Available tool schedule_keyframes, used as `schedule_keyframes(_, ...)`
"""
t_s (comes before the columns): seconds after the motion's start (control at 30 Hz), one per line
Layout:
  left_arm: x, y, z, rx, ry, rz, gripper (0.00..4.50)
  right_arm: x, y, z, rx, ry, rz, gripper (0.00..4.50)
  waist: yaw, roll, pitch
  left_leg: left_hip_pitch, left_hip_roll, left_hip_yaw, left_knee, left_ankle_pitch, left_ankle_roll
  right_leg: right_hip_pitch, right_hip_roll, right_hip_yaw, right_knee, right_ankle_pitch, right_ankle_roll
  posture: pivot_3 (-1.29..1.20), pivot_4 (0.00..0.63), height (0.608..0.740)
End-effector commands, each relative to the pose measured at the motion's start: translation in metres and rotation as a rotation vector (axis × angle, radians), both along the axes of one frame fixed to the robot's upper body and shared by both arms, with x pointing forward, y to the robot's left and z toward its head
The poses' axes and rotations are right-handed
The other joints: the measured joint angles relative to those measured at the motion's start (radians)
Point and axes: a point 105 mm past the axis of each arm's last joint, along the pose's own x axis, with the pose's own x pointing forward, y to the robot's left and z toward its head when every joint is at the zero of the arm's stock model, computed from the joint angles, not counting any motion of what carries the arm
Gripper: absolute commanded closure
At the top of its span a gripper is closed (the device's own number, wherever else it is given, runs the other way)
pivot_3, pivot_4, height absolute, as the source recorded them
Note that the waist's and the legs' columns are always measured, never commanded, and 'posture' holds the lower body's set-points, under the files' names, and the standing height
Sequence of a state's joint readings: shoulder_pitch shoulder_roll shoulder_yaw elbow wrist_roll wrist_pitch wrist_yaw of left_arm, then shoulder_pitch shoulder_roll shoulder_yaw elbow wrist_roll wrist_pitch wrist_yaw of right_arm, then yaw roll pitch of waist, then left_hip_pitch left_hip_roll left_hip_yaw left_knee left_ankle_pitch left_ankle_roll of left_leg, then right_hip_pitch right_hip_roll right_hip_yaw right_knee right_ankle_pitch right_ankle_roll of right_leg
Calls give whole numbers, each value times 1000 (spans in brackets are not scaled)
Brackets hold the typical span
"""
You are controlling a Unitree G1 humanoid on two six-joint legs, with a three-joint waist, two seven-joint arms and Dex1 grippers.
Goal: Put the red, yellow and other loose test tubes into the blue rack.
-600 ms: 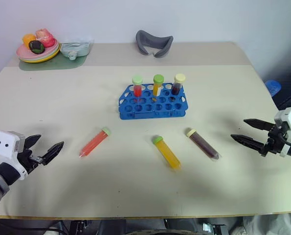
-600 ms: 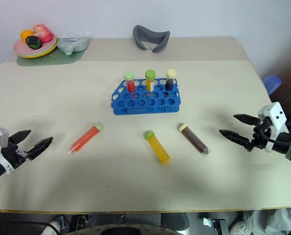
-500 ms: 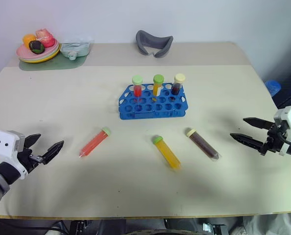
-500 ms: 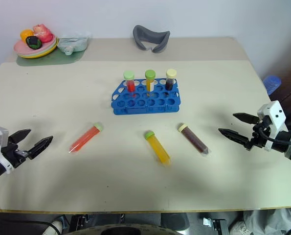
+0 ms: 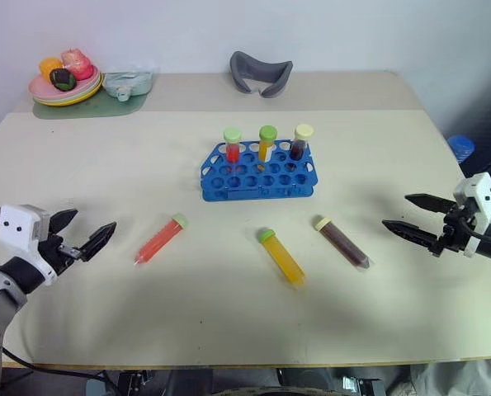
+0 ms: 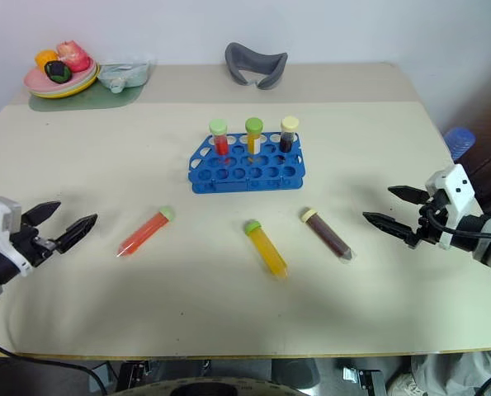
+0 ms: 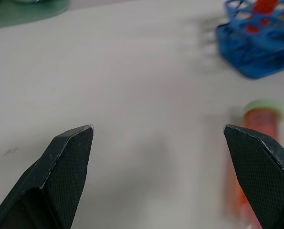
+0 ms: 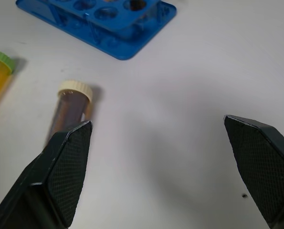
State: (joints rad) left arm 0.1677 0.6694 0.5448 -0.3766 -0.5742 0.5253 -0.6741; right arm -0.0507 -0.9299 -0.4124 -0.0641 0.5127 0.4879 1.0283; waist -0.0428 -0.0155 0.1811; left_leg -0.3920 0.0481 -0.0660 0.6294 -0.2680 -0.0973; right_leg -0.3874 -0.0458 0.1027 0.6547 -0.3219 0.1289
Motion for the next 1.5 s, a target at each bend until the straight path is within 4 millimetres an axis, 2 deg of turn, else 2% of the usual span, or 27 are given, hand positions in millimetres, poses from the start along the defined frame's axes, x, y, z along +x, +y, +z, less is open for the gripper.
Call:
schedule_keyframes(0.03, 12, -33, 16, 12, -58, -126, 51, -3, 7, 19, -29, -53, 7, 0, 4, 0, 0, 0, 0, 0, 0, 0, 0, 0, 0, 0, 0, 0, 0, 0, 150, 740)
schedule_keyframes(0.13, 28, -69, 28, -24, -102, -248, 51, -5, 19, 21, -40, -33, 2, 0, 5, 0, 0, 0, 0, 0, 1, 0, 0, 0, 0, 0, 1, 0, 0, 0, 150, 740)
schedule_keyframes(0.27, 30, -106, 26, 13, -80, -452, 51, -13, 41, 30, -93, 64, 30, 0, -4, 1, -1, 0, 0, 0, 1, 0, 0, 0, 0, 0, 1, 0, 0, 0, 150, 740)
schedule_keyframes(0.33, 28, -122, 24, 24, -70, -553, 51, -19, 57, 40, -102, 79, 65, 0, -4, 2, -1, 0, 0, 0, 1, 0, 0, -1, 1, 1, 2, 0, 0, 0, 150, 740)
schedule_keyframes(0.43, 20, -139, 19, 50, -42, -696, 51, -23, 70, 46, -176, 107, 59, 0, -1, 1, 0, 0, 0, 0, 1, 0, 0, -2, 1, 1, 4, 0, 0, 0, 150, 740)
schedule_keyframes(0.57, 4, -156, 5, 123, -20, -873, 51, -19, 87, 40, -175, 226, 0, 0, -5, 1, 0, 0, 0, 0, 2, 0, 0, -2, 1, 1, 4, 0, 0, 0, 150, 740)
schedule_keyframes(0.73, -9, -171, -5, 165, -49, -986, 51, -3, 99, 21, -178, 355, -87, 0, 1, 1, 0, -1, 0, 0, 1, 0, 0, -3, 1, 1, 4, 0, 0, 0, 150, 740)
schedule_keyframes(0.83, -15, -176, -6, 142, -63, -1008, 51, -4, 99, 15, -217, 378, -105, 0, 7, 1, 0, -4, 0, 0, 2, 0, 1, -5, 0, 1, 3, 0, 0, 0, 150, 740)
schedule_keyframes(0.97, -19, -179, -8, 137, -66, -1006, 51, -3, 103, 8, -233, 401, -119, 0, 5, 1, 0, -9, 0, 0, 3, -1, 2, -9, 0, 0, 4, 0, 0, 0, 150, 740)
schedule_keyframes(1.5, -23, -177, -10, 139, -54, -992, 51, 3, 107, -13, -241, 497, -208, 0, -2, 1, 0, -9, 0, -1, 4, -1, 2, -10, 1, 0, 7, 0, 0, 0, 150, 740)
